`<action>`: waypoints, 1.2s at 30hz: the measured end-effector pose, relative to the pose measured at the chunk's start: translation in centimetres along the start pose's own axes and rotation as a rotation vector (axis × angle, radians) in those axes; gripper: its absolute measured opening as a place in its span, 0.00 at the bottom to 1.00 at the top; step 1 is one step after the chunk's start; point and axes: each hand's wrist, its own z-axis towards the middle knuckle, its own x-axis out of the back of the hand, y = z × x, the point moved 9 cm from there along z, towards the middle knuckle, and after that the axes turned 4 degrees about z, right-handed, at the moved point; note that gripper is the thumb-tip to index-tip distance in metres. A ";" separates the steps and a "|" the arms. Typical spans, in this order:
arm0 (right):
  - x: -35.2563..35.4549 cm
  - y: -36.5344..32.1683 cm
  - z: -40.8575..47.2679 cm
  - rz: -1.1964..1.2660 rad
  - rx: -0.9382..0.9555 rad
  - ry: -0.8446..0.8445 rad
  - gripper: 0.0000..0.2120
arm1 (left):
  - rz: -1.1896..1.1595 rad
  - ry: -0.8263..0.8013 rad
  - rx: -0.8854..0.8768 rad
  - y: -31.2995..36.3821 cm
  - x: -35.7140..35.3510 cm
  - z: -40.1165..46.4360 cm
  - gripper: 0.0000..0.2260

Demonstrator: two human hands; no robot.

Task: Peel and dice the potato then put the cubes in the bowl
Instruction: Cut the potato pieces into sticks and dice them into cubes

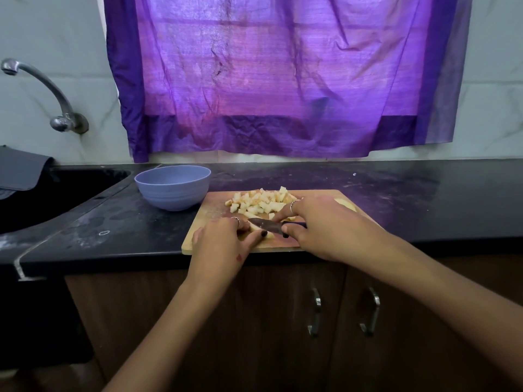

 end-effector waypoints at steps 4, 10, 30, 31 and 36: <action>0.0 -0.5 0.2 -0.016 0.006 -0.022 0.14 | 0.024 -0.033 -0.006 -0.1 -0.1 0.2 0.17; 0.3 -0.6 0.5 -0.026 0.019 -0.003 0.12 | 0.016 -0.010 -0.032 0.1 0.1 0.0 0.17; -0.5 -2.3 1.0 -0.327 -0.011 -0.221 0.11 | -0.070 -0.158 -0.194 1.0 0.7 0.6 0.18; -0.7 -2.0 1.1 -0.339 -0.021 -0.231 0.12 | -0.075 -0.165 -0.199 1.0 0.7 0.7 0.18; -1.3 -1.4 0.9 -0.321 -0.083 -0.238 0.15 | -0.030 -0.219 -0.218 0.8 0.0 0.8 0.19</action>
